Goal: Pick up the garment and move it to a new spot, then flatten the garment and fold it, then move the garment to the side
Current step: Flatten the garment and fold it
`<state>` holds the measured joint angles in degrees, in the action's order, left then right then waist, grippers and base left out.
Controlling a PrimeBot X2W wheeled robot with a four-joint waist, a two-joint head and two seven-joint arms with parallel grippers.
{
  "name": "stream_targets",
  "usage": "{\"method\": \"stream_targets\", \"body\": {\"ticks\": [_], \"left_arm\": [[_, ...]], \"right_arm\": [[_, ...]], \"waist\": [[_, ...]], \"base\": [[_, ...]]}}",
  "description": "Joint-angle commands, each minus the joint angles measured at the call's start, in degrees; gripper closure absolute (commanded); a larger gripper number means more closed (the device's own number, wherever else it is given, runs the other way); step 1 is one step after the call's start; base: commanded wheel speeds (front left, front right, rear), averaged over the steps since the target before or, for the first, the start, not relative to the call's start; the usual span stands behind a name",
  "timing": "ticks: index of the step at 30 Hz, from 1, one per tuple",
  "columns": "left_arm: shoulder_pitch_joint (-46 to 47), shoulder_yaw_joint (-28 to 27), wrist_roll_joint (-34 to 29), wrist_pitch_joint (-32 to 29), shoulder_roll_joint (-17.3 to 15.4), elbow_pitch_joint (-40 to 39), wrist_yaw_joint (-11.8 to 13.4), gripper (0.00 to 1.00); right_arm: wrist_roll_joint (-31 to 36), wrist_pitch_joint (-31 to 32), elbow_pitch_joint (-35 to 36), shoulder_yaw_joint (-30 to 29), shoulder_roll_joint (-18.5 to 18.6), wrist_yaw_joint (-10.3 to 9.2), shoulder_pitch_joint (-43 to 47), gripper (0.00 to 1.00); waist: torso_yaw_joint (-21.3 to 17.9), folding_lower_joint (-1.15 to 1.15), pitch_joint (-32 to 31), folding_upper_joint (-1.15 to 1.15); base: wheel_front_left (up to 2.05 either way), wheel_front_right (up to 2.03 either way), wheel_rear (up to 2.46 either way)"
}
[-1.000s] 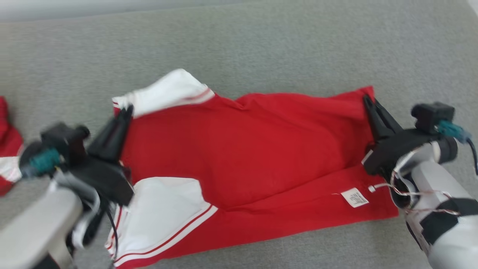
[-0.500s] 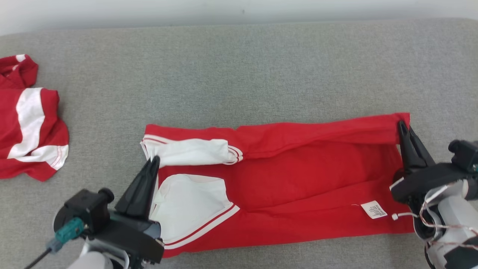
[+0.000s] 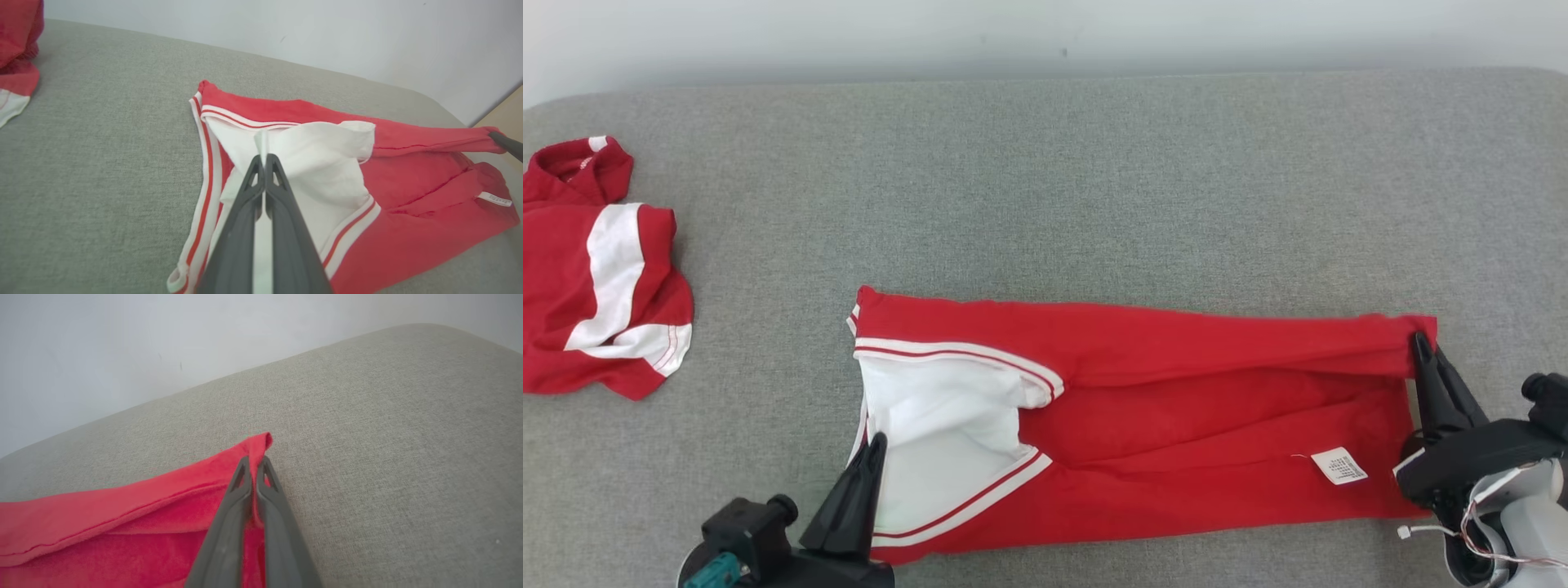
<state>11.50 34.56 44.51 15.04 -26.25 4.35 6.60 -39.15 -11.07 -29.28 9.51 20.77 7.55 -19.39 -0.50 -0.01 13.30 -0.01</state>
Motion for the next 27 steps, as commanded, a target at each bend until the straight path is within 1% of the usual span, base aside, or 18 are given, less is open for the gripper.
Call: {"method": "stream_targets", "body": {"ticks": [1, 2, 9, 14, 15, 17, 21, 27], "left_arm": [[-0.7, -0.6, -1.4, 0.2, 0.8, 0.8, -0.2, 0.68], [-0.8, -1.2, -1.8, 0.2, 1.3, 1.1, -0.2, 0.0], [-2.9, -7.8, -6.1, 0.2, 4.6, 1.4, -0.9, 0.0], [-5.2, -16.7, -12.4, 0.2, 7.8, -1.1, -1.0, 0.0], [-5.2, -16.7, -12.4, 0.2, 7.8, -1.1, -1.0, 0.0], [-6.4, -20.2, -14.6, 0.2, 9.5, -2.1, -1.5, 0.0], [-8.5, -25.5, -19.4, 0.2, 11.6, -2.4, -2.8, 0.0], [-10.1, -30.6, -24.9, 0.2, 14.7, -2.1, -5.2, 0.0]], "right_arm": [[0.6, 0.5, 0.3, -0.9, -0.3, -0.15, 0.8, 0.0], [0.7, 0.5, 0.7, -1.3, -0.5, -0.14, 1.1, 0.0], [2.0, 0.9, 3.0, -3.8, -1.0, -0.14, 3.2, 0.0], [2.9, 2.8, 3.6, -5.3, -0.9, -0.14, 4.2, 0.0], [2.9, 2.8, 3.6, -5.3, -0.9, -0.14, 4.2, 0.0], [3.5, 3.9, 3.5, -6.0, -1.1, -0.14, 4.2, 0.0], [4.4, 6.3, 2.1, -6.8, -1.6, -0.14, 3.9, 0.0], [5.4, 9.4, -1.5, -7.8, -2.3, -0.14, 3.0, 0.0]], "waist": [[0.0, 0.01, -0.2, 0.01], [0.1, 0.01, -0.3, 0.01], [0.2, 0.01, -1.7, 0.01], [0.5, 0.01, -2.7, 0.01], [0.5, 0.01, -2.7, 0.01], [0.7, 0.01, -3.1, 0.01], [1.1, 0.01, -4.0, 0.01], [2.3, 0.01, -4.7, 0.01]], "base": [[0.0, 0.0, 0.0], [0.0, 0.0, 0.0], [0.0, 0.0, 0.0], [0.0, 0.0, 0.0], [0.0, 0.0, 0.0], [0.0, 0.0, 0.0], [0.0, 0.0, 0.0], [0.0, 0.0, 0.0]]}}
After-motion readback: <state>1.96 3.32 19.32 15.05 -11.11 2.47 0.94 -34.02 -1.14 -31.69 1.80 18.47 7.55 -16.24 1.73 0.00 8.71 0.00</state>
